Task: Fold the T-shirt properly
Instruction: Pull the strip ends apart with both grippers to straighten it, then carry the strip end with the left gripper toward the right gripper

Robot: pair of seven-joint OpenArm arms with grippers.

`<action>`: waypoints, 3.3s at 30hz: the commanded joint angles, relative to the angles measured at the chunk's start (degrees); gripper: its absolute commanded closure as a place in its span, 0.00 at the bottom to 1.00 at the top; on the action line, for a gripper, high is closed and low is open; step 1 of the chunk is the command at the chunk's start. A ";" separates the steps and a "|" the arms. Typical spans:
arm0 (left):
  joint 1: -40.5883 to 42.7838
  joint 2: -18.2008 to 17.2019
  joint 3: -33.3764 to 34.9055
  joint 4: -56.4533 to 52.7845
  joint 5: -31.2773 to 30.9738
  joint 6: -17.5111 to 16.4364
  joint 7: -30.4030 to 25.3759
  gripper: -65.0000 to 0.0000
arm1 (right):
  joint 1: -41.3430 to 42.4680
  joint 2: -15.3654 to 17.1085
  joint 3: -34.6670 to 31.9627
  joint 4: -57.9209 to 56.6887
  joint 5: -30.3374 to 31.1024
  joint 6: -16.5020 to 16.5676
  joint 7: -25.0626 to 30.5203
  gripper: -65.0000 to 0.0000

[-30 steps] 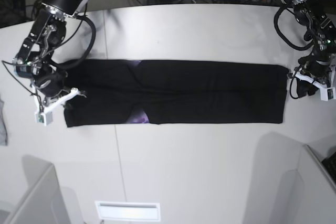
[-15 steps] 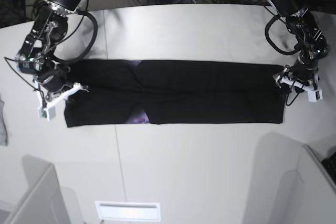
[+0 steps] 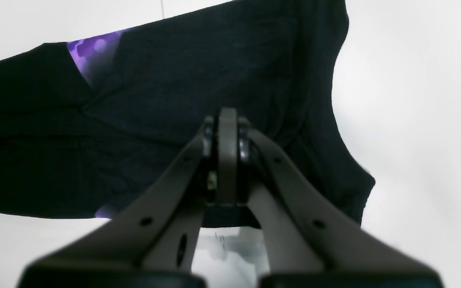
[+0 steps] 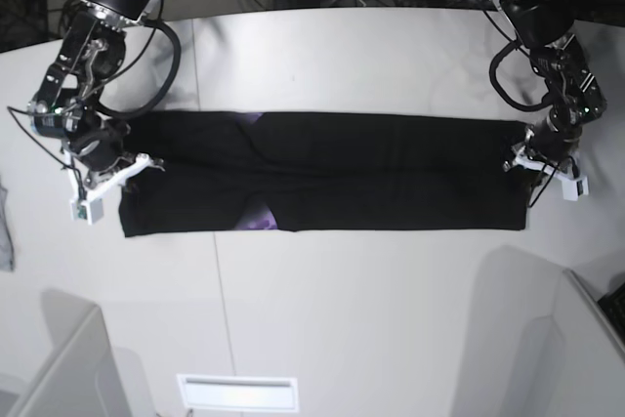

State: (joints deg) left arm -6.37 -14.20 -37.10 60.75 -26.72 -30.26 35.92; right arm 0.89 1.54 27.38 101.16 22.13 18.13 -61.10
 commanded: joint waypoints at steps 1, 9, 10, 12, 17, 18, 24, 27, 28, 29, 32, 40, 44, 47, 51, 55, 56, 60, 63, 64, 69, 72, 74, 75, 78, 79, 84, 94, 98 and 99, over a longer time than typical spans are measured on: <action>-0.35 -0.62 0.14 -0.93 1.09 0.15 2.10 0.88 | 0.74 0.44 0.18 0.95 0.77 0.11 1.28 1.00; -0.44 -2.73 0.31 -1.98 1.27 0.24 1.92 1.00 | 0.04 0.44 0.18 1.03 0.77 0.11 1.28 1.00; -0.44 -3.17 0.40 -1.98 1.27 0.24 1.92 1.00 | -0.05 0.44 0.18 1.03 0.77 0.11 1.28 1.00; -0.44 -3.61 0.14 -1.81 1.27 0.24 1.84 1.00 | -0.05 0.35 0.27 1.03 0.77 0.11 1.19 1.00; 0.17 -5.10 0.14 3.29 1.27 0.24 1.84 1.00 | -0.75 0.26 0.27 1.12 0.86 0.11 1.28 1.00; 0.26 -5.63 0.14 4.26 1.27 0.24 1.84 1.00 | -0.84 0.26 0.27 1.03 0.86 0.11 1.28 1.00; 2.28 -5.98 0.57 10.15 1.36 0.24 1.84 1.00 | -0.84 0.17 0.27 0.95 0.86 0.11 1.28 1.00; 4.39 -5.89 0.57 13.40 1.36 0.24 1.84 1.00 | -0.84 0.17 0.27 0.95 0.86 0.11 1.01 1.00; 5.01 -5.72 0.66 14.98 1.36 0.24 1.92 1.00 | -0.84 0.17 0.27 0.95 0.86 0.11 1.01 1.00; 5.80 -5.45 0.66 16.22 1.36 0.24 1.92 1.00 | -0.84 0.17 0.27 0.95 0.86 0.11 1.01 1.00; 7.56 -3.43 0.66 19.91 1.45 0.24 2.01 1.00 | -0.84 0.17 0.27 0.95 0.86 0.11 0.93 1.00; 9.23 4.22 1.01 30.98 13.67 -0.11 2.28 1.00 | -0.84 0.17 0.27 0.95 0.86 0.11 0.93 1.00; 9.93 5.54 6.64 33.80 17.62 0.15 2.28 1.00 | -0.84 0.17 0.27 0.86 0.86 0.11 0.93 1.00; 10.64 6.24 10.77 35.47 17.97 0.24 2.28 1.00 | -0.84 0.17 0.27 0.86 0.86 0.11 0.93 1.00; 10.81 8.35 13.50 36.96 18.15 0.24 2.28 1.00 | -0.84 0.17 0.27 0.86 0.86 0.11 0.93 1.00; 10.90 9.76 16.66 37.23 20.17 0.24 2.28 1.00 | -0.93 0.17 0.36 0.86 0.86 0.11 0.93 1.00; 10.90 10.37 17.28 37.23 21.14 0.24 2.28 1.00 | -0.93 0.26 0.36 0.86 0.86 0.11 0.93 1.00; 10.90 12.13 18.77 37.23 23.25 0.24 2.28 1.00 | -0.93 0.26 0.36 0.86 0.86 0.11 0.93 1.00; 10.90 12.48 20.62 37.23 23.25 0.24 2.28 1.00 | -0.93 0.26 0.36 0.77 0.77 0.11 0.93 1.00; 10.90 12.48 21.15 37.23 23.25 0.24 2.28 1.00 | -0.93 0.26 0.36 0.77 0.77 0.11 0.93 1.00; 10.90 12.57 24.66 37.23 22.72 2.61 2.28 1.00 | -0.93 0.26 0.36 0.77 0.60 0.11 0.93 1.00; 10.90 12.57 27.65 37.23 22.63 4.90 2.28 1.00 | -0.93 0.35 0.36 0.77 0.60 0.11 0.93 1.00; 10.90 12.66 28.97 37.23 22.63 5.07 2.28 1.00 | -0.84 0.35 0.36 0.33 0.60 0.11 0.93 1.00; 10.81 12.66 29.59 37.23 22.63 5.07 2.28 1.00 | -0.84 0.35 0.36 -0.11 0.60 0.11 0.93 1.00; 10.46 14.50 30.20 37.23 22.72 5.34 2.28 1.00 | -0.84 0.44 0.36 -1.52 0.60 0.11 1.19 1.00; 10.37 14.94 30.38 37.23 22.98 5.34 2.28 1.00 | -0.84 0.53 0.36 -1.96 0.60 0.11 1.28 1.00; 10.02 17.14 30.46 36.70 23.25 5.34 2.36 1.00 | -0.84 0.53 0.36 -2.40 0.60 0.11 1.28 1.00; 8.00 18.11 36.88 34.50 22.63 9.29 2.36 1.00 | -0.75 0.53 0.54 -2.31 0.68 0.11 1.28 1.00; 7.12 18.55 39.78 32.22 22.72 9.82 2.36 1.00 | -0.58 0.61 0.71 -2.31 0.68 0.11 1.28 1.00; 6.68 18.55 40.14 31.78 22.72 9.82 2.36 1.00 | -0.58 0.61 0.71 -2.31 0.68 0.11 1.28 1.00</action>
State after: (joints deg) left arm 1.08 4.14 2.98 91.64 -3.25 -19.92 39.66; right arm -0.67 1.61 27.79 97.89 22.11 18.13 -60.90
